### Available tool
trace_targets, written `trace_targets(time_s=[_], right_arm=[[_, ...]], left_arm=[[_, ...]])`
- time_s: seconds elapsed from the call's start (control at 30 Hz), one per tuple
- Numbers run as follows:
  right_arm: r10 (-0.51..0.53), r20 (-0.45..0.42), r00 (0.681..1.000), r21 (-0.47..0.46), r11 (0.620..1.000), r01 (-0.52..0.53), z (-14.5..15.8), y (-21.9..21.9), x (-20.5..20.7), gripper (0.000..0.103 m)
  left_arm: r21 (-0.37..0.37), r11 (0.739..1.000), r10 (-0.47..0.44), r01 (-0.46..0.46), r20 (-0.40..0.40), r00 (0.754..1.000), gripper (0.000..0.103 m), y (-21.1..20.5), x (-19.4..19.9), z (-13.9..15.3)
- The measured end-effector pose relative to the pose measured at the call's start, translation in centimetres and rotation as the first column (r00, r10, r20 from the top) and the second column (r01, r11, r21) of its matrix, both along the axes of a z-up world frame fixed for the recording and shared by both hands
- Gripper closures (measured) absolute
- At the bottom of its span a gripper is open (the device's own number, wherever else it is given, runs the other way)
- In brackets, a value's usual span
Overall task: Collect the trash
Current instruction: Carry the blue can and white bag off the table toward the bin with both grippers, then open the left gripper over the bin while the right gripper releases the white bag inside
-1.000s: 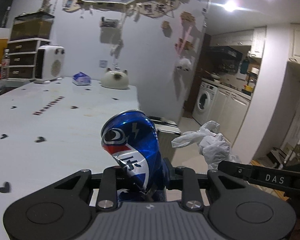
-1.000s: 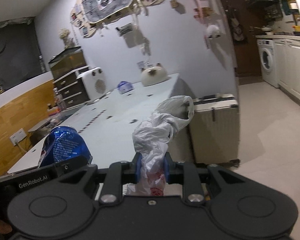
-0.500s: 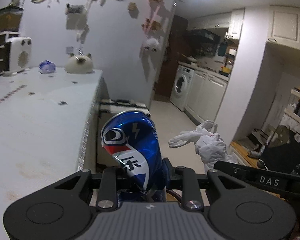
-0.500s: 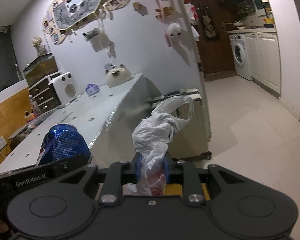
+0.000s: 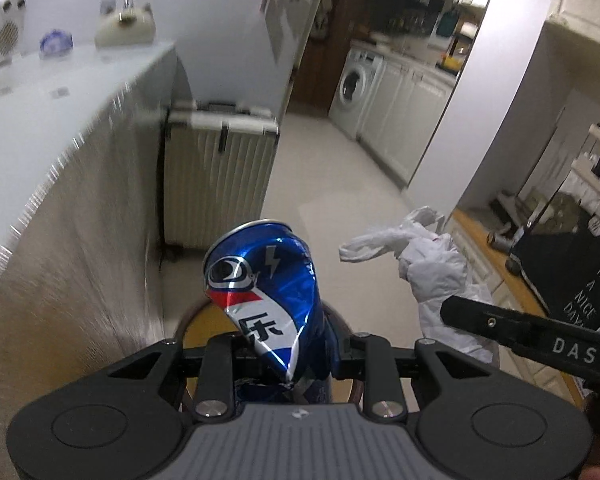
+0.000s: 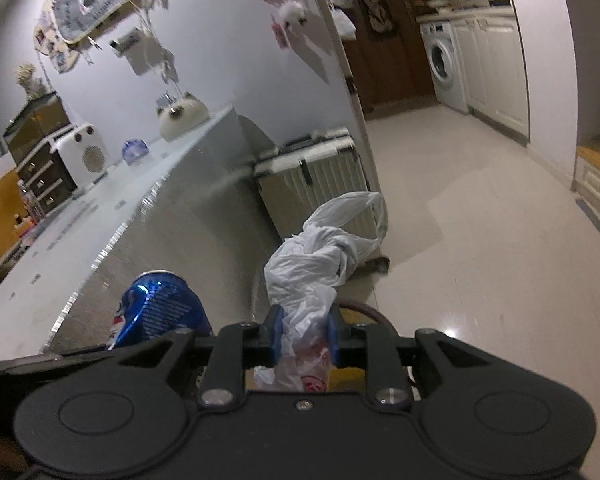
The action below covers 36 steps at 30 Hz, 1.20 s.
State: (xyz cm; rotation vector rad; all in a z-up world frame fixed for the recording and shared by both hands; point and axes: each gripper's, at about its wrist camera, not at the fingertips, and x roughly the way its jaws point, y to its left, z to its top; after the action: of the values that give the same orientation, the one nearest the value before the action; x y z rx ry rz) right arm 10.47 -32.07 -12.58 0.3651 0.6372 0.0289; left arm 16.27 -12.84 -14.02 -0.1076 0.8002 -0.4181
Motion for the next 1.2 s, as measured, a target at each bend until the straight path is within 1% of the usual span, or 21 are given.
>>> trace_targets(time_s=[0.13, 0.2, 0.3, 0.5, 0.6, 0.67, 0.73, 0.8, 0.87, 0.93, 1.03, 1.07, 1.1, 1.17, 1.2], right_arm=[[0.008, -0.058, 0.998, 0.025, 1.000, -0.007, -2.1, -0.4, 1.5, 0.080], [0.008, -0.090, 0.996, 0.031, 0.999, -0.005, -3.2, -0.6, 2.3, 0.080], [0.014, -0.137, 0.991, 0.067, 0.998, -0.005, -4.9, -1.0, 3.6, 0.080], [0.028, -0.253, 0.967, 0.185, 0.983, 0.020, -9.1, -1.4, 7.2, 0.080], [0.051, -0.289, 0.956, 0.199, 0.980, 0.008, -10.7, -0.8, 8.4, 0.079], [0.059, -0.301, 0.952, 0.231, 0.973, 0.013, -11.8, -0.7, 9.1, 0.079], [0.057, -0.321, 0.945, 0.287, 0.957, 0.039, -13.3, -1.0, 9.5, 0.077], [0.063, -0.357, 0.932, 0.325, 0.944, 0.061, -14.8, -1.0, 9.8, 0.072], [0.062, -0.406, 0.912, 0.312, 0.947, 0.074, -16.0, -0.9, 10.0, 0.070], [0.048, -0.439, 0.897, 0.268, 0.960, 0.080, -16.6, -0.7, 10.0, 0.067], [0.038, -0.454, 0.890, 0.248, 0.965, 0.085, -16.8, -0.9, 9.8, 0.067], [0.035, -0.453, 0.891, 0.241, 0.967, 0.084, -16.7, -1.0, 9.8, 0.067], [0.033, -0.451, 0.892, 0.230, 0.970, 0.081, -16.6, -1.0, 9.8, 0.067], [0.030, -0.447, 0.894, 0.212, 0.975, 0.073, -16.3, -1.1, 9.7, 0.066], [0.030, -0.445, 0.895, 0.209, 0.975, 0.071, -16.2, -1.1, 9.5, 0.066]], left_arm=[[0.030, 1.000, -0.007, 0.009, -0.090, 0.996, 0.074, -0.7, 2.5, -2.6], [0.051, 0.999, -0.004, 0.010, -0.117, 0.993, 0.074, -1.1, 3.7, -3.4], [0.081, 0.997, 0.005, 0.005, -0.124, 0.992, 0.074, -1.4, 5.2, -4.1], [0.117, 0.993, 0.040, -0.023, -0.153, 0.987, 0.074, -0.9, 6.6, -6.1], [0.123, 0.992, 0.045, -0.024, -0.170, 0.984, 0.074, -1.1, 7.1, -7.4], [0.124, 0.992, 0.050, -0.028, -0.183, 0.982, 0.074, -1.2, 7.6, -8.3], [0.132, 0.991, 0.057, -0.033, -0.187, 0.981, 0.074, -1.2, 8.0, -8.9], [0.135, 0.990, 0.063, -0.037, -0.193, 0.979, 0.074, -1.0, 8.4, -9.5], [0.124, 0.992, 0.062, -0.038, -0.197, 0.978, 0.074, -1.0, 8.7, -9.9], [0.112, 0.993, 0.057, -0.035, -0.201, 0.978, 0.074, -1.0, 9.1, -10.4], [0.114, 0.993, 0.050, -0.031, -0.164, 0.985, 0.073, -1.0, 9.4, -10.7], [0.114, 0.993, 0.049, -0.031, -0.156, 0.987, 0.071, -1.0, 9.4, -10.7], [0.117, 0.993, 0.049, -0.031, -0.159, 0.986, 0.060, -1.0, 9.5, -10.9], [0.136, 0.989, 0.080, -0.057, -0.172, 0.982, 0.048, -0.7, 9.8, -11.2], [0.146, 0.987, 0.088, -0.062, -0.176, 0.981, 0.047, -0.6, 9.8, -11.2]])
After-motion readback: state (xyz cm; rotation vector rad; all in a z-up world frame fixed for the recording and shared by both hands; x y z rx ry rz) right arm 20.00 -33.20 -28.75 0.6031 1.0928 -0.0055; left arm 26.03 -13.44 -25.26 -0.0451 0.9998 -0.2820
